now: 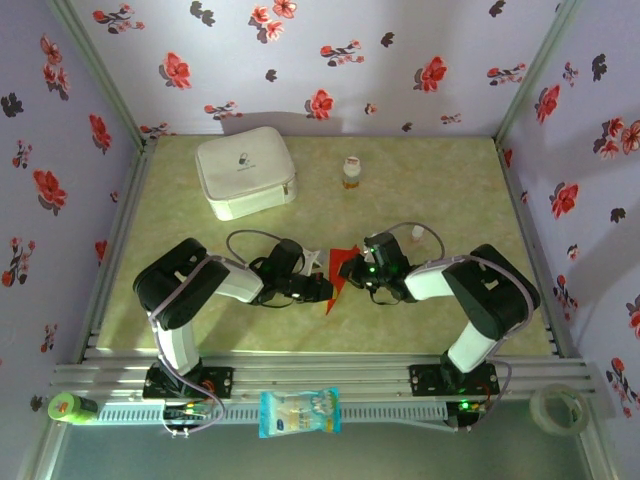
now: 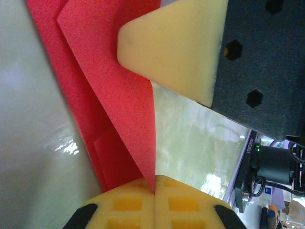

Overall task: Fold a paper plane with a square sheet of paper (pick it up from the middle)
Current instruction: Perform the fifth fold on the wing at the bottom-center of the table.

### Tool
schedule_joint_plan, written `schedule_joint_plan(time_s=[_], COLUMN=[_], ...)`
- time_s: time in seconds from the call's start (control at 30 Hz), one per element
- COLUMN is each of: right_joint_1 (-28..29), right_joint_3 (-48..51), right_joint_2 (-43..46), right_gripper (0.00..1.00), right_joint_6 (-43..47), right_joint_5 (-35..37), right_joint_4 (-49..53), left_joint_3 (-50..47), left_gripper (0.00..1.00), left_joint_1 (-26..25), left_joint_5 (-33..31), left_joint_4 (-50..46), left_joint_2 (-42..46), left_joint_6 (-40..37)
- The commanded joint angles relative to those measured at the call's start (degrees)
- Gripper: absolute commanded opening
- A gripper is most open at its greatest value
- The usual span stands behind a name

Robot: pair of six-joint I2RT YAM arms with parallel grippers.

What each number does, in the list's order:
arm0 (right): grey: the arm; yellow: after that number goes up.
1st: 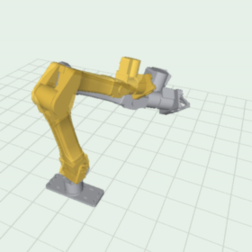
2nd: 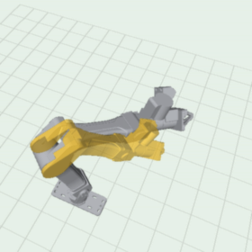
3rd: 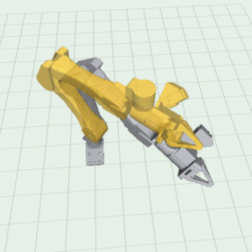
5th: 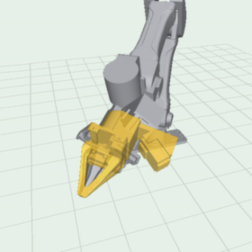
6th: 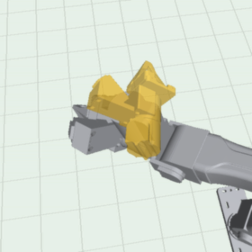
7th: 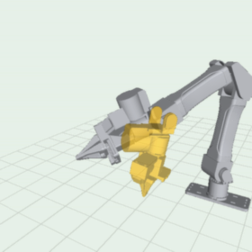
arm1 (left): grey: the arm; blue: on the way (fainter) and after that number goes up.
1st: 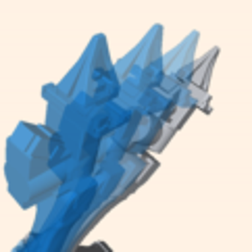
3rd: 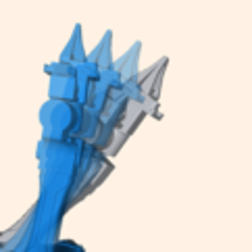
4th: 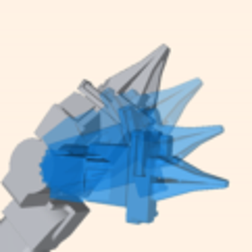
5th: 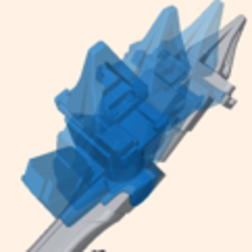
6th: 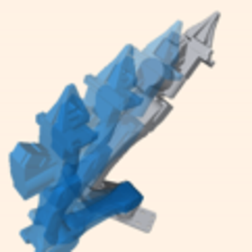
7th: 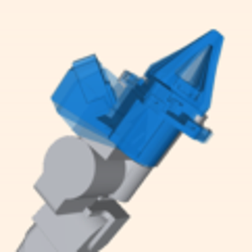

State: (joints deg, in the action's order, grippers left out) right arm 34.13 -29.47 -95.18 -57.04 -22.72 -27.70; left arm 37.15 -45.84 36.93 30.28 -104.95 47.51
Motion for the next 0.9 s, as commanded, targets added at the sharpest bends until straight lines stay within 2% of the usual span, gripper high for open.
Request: schedule_joint_plan(time_s=[0.0,0.1,0.27,0.57,0.7,0.87], right_joint_1=[-0.5,-0.5,-0.5,-0.4,-0.4,-0.4], right_joint_3=[0.1,0.2,-0.1,-0.2,-0.2,-0.3], right_joint_2=[-1.8,-2.3,-3.0,-3.7,-3.8,-4.1], right_gripper=[0.08,0.08,0.08,0.08,0.08,0.08], right_joint_6=[-0.4,-0.5,-0.8,-1.2,-1.1,-1.1], right_joint_5=[2.3,2.2,2.0,1.8,1.8,1.8], right_joint_4=[1.7,1.7,1.9,2.0,2.5,2.7], left_joint_3=[-0.2,-0.6,-1.9,-3.4,-3.4,-4.0], left_gripper=[0.1,0.13,0.14,0.0,0.12,0.13], left_joint_1=[-0.4,-0.4,-0.5,-0.7,-0.7,-1.1], left_joint_5=[-1.2,-0.8,-0.3,0.8,1.7,1.8], left_joint_4=[-5.8,-6.6,-6.6,-6.5,-6.9,-8.0], left_joint_2=[-1.2,0.2,2.1,3.1,3.1,3.9], left_joint_6=[-1.6,-1.7,-1.1,-1.0,-1.0,-1.3])
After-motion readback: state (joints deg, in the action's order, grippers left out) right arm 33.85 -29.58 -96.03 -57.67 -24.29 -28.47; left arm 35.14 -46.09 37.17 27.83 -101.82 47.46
